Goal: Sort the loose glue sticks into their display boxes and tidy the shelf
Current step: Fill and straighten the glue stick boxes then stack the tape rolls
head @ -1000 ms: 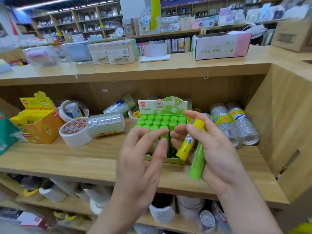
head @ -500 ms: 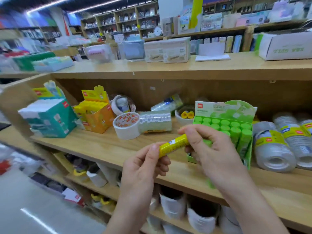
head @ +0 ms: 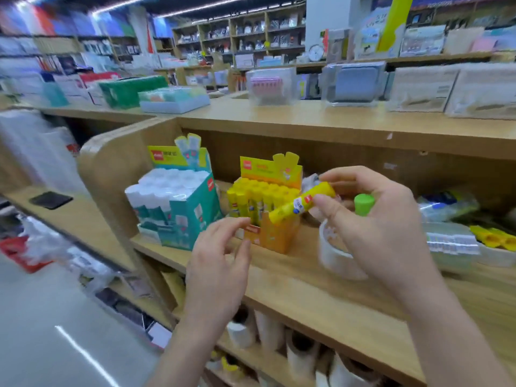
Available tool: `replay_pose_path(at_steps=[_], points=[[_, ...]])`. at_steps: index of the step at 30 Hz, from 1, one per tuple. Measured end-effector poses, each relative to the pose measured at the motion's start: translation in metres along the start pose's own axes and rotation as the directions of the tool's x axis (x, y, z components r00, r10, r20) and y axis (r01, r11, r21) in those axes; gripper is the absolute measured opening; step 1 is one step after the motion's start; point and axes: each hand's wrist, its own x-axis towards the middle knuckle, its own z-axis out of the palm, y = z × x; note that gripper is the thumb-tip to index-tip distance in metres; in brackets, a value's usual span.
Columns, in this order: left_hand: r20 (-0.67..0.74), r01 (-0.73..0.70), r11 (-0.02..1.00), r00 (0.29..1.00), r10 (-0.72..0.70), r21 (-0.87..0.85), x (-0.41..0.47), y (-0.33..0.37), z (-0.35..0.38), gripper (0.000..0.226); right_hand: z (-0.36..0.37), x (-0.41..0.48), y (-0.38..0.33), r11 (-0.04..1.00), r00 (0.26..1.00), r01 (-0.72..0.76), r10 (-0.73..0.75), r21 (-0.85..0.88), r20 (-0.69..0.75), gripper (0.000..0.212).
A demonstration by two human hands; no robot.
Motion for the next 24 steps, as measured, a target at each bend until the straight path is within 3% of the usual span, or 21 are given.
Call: replay_pose_path(at_steps=[3, 7, 11, 17, 24], points=[[0.091, -0.051, 0.986, 0.995, 0.037, 0.161, 0.023, -0.031, -0.003, 0.046, 0.032, 0.026, -0.003, 0.99, 0.999, 0.045, -0.048, -0.133, -0.021, 0.019], [0.215, -0.168, 0.973, 0.968, 0.132, 0.157, 0.046, -0.053, 0.001, 0.065, 0.073, 0.045, 0.004, 0.907, 0.995, 0.071, -0.036, -0.416, 0.09, 0.026], [0.325, -0.287, 0.947, 0.917, 0.23, 0.141, 0.062, -0.066, 0.009, 0.07, 0.095, 0.049, 0.011, 0.805, 0.983, 0.095, 0.018, -0.586, 0.183, 0.023], [0.275, -0.256, 0.964, 0.934, 0.226, 0.077, 0.066, -0.071, 0.016, 0.06, 0.1, 0.066, 0.009, 0.707, 0.957, 0.146, 0.077, -0.692, 0.281, 0.021], [0.225, -0.212, 0.976, 0.95, 0.215, -0.041, 0.071, -0.071, 0.017, 0.059, 0.104, 0.072, 0.013, 0.751, 0.938, 0.211, 0.023, -0.625, 0.345, 0.016]])
